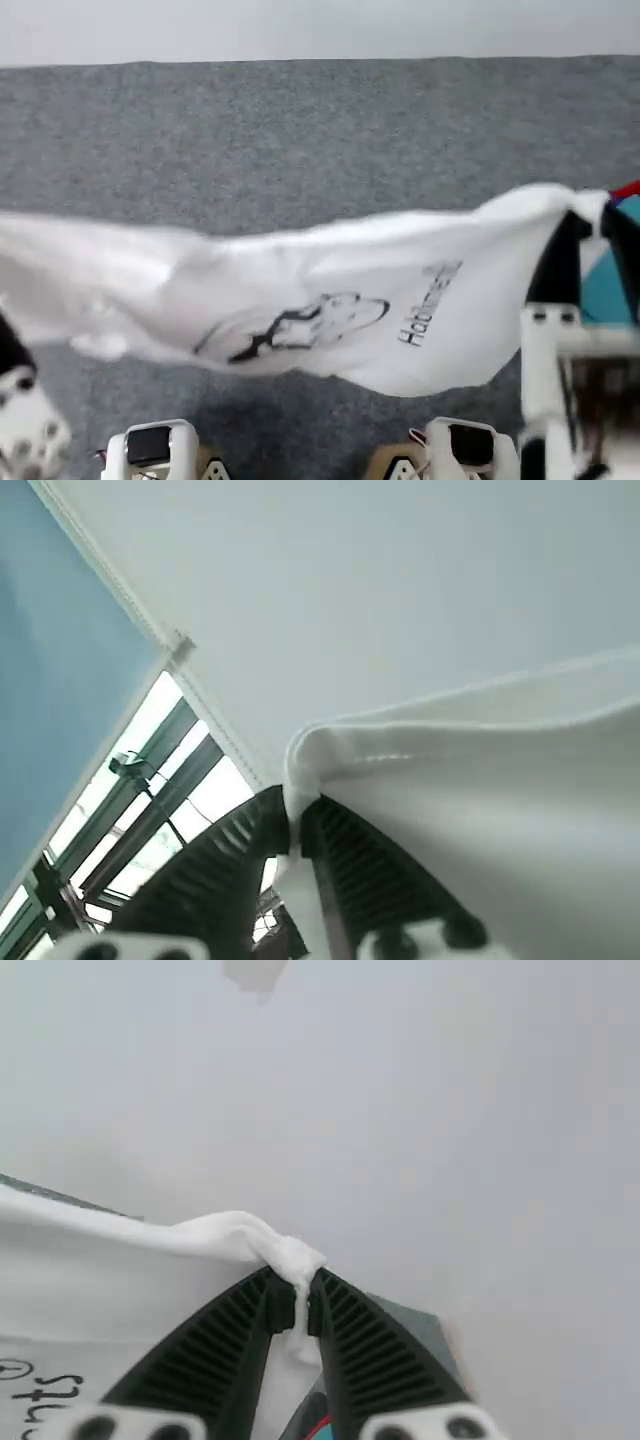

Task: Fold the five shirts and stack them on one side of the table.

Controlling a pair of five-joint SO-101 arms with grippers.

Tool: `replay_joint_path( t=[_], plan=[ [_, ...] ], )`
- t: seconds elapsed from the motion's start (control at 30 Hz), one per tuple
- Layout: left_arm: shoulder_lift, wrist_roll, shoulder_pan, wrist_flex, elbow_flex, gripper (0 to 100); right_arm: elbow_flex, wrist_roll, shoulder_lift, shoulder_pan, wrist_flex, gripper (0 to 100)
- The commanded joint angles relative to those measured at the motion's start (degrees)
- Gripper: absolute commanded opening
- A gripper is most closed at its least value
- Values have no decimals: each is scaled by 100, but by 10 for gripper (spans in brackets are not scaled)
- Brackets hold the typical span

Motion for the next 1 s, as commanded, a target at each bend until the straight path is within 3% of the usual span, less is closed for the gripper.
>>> replay_joint_path(
  t=[0.0, 0.2, 0.43, 0.67, 0.77, 0.97],
  plan=[
    [-273, -141, -44, -185, -163, 3, 308, 167, -435, 66, 180, 9],
    [-756, -659, -44, -141, -136, 3, 712, 378, -1112, 66, 180, 9],
    [-818, -659, -35, 448, 251, 3, 1714, 448, -1253, 57, 110, 10],
    [-818, -633, -9, 387, 2158, 3, 4264, 448, -1305, 31, -1560, 10],
    [-818, -633, -9, -404, 3398, 3, 5301, 448, -1253, 31, -2651, 10],
    [-818, -624, 44, -2884, 5719, 3, 7288, 492, -1253, -57, -4848, 9]
  ],
)
